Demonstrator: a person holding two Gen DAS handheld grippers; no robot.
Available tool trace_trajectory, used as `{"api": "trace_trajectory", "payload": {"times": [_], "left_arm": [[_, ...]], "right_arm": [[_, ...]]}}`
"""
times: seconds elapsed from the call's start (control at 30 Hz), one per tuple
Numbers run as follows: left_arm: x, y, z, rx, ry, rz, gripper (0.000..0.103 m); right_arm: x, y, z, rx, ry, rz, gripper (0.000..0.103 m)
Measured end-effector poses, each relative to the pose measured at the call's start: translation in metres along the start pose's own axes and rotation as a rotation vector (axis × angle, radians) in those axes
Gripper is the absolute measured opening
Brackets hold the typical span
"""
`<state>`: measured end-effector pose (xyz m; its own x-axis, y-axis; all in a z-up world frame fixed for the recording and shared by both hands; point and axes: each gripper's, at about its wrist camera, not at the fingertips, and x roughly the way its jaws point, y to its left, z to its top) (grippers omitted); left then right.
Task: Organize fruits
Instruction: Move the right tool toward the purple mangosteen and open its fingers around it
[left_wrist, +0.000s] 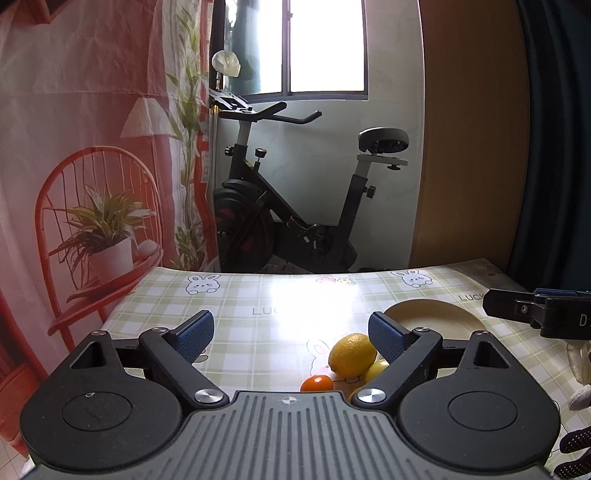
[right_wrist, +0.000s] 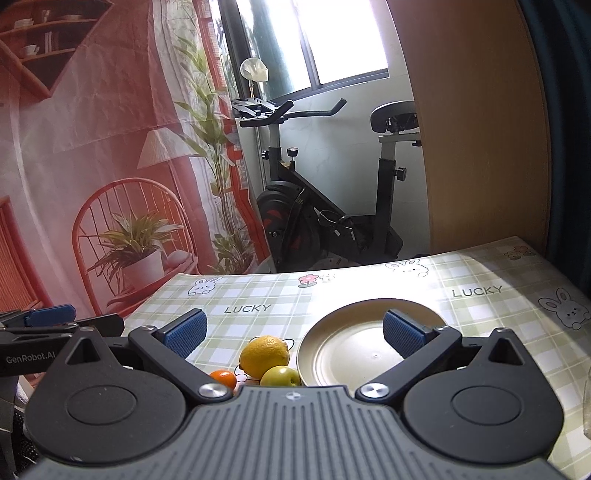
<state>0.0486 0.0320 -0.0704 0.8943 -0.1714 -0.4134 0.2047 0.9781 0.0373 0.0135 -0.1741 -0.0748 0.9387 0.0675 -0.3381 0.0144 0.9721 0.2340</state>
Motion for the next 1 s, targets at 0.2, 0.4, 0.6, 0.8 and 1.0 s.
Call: {"api": "trace_trajectory", "payload": {"times": [0.2,0.4,0.6,0.8,1.0], "left_arm": [[0.019,0.002,-0.019,0.024,0.019,-0.080,0.092],[0.038,0.016,-0.032,-0.091,0.151,-0.063,0.092],[0.033,0.022,-0.045,-0.143,0.158,-0.030,0.092],[0.031,0.022,-0.052,-0.153,0.171,-0.033,0.091],[0.029,0.013,-0.061,-0.131,0.163,-0.090,0.085]], "right_arm": [[0.016,0.004,-0.025,-0.071,0.047,0.012,0.103],[0.021,0.016,-0.044,-0.190,0.115,-0.001,0.103],[0.024,0.019,-0.062,-0.244,0.185,0.025,0.103],[0.025,0.039,-0.086,-0.391,0.247,0.072,0.100],[0.029,0.054,-0.106,-0.472,0.304,0.135,0.086]]}}
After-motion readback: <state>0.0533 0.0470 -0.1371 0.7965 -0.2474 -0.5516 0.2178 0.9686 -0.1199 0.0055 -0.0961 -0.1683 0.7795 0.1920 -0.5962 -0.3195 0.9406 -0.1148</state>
